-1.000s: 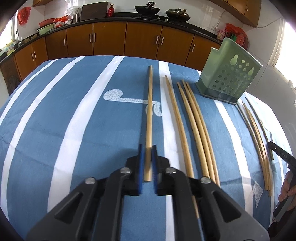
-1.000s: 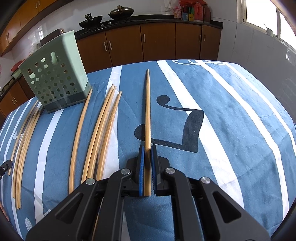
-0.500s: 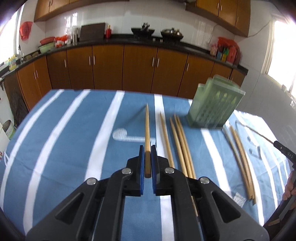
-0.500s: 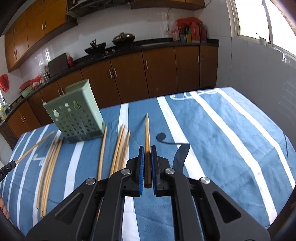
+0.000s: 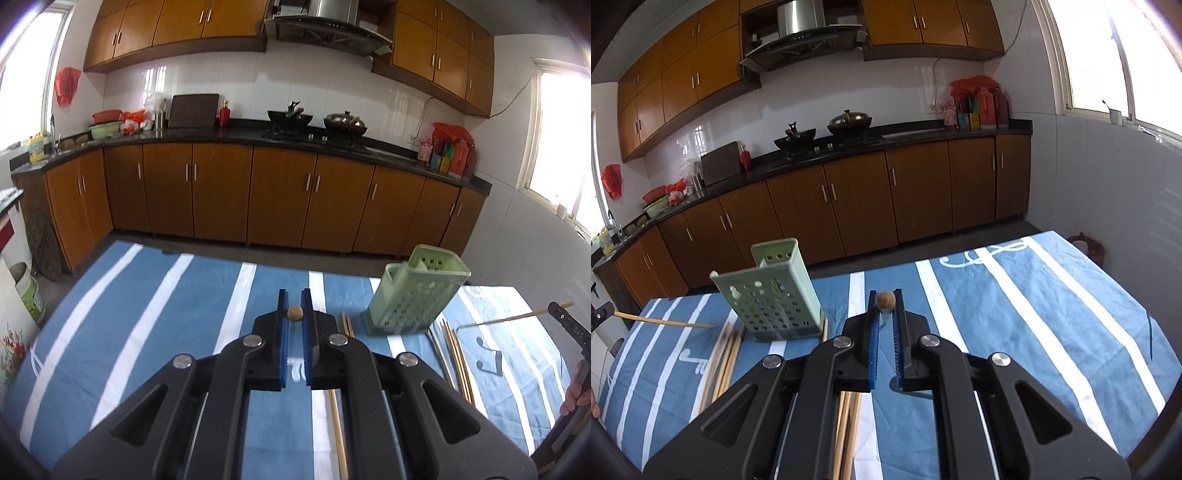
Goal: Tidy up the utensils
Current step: 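Carry both chopsticks over the green holder and lower them in upright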
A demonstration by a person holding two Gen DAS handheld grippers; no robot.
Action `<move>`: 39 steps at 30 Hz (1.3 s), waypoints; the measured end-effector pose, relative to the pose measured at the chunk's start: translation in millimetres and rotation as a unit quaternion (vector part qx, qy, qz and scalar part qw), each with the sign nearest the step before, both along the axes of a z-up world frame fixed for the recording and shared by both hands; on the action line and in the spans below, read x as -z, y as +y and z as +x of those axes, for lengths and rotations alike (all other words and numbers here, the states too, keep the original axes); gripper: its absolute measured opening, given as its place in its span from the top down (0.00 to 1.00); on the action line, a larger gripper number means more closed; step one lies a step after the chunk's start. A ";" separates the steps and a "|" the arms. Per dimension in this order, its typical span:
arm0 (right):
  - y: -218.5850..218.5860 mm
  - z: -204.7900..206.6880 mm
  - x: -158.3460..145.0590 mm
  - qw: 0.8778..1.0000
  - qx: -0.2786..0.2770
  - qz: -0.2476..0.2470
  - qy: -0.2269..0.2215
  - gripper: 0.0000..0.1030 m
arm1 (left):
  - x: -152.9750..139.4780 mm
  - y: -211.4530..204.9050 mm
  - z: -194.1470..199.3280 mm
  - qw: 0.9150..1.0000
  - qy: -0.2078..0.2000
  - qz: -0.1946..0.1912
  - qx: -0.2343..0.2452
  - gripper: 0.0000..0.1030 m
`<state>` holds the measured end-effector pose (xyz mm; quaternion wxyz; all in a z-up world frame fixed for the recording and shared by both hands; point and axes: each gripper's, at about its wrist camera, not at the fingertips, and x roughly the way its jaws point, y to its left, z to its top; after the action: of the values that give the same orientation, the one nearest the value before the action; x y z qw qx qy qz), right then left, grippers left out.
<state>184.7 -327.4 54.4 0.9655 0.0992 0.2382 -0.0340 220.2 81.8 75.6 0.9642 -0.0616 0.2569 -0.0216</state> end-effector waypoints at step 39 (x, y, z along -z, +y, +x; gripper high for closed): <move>42.0 89.6 -61.2 0.992 -0.071 0.063 -0.082 0.92 | -69.1 -113.6 106.7 0.993 -0.089 -0.062 0.036 0.93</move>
<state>274.3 -285.4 115.6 0.9735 0.1457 0.1664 0.0579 326.9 -31.8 144.7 0.9761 -0.1101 0.1704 -0.0772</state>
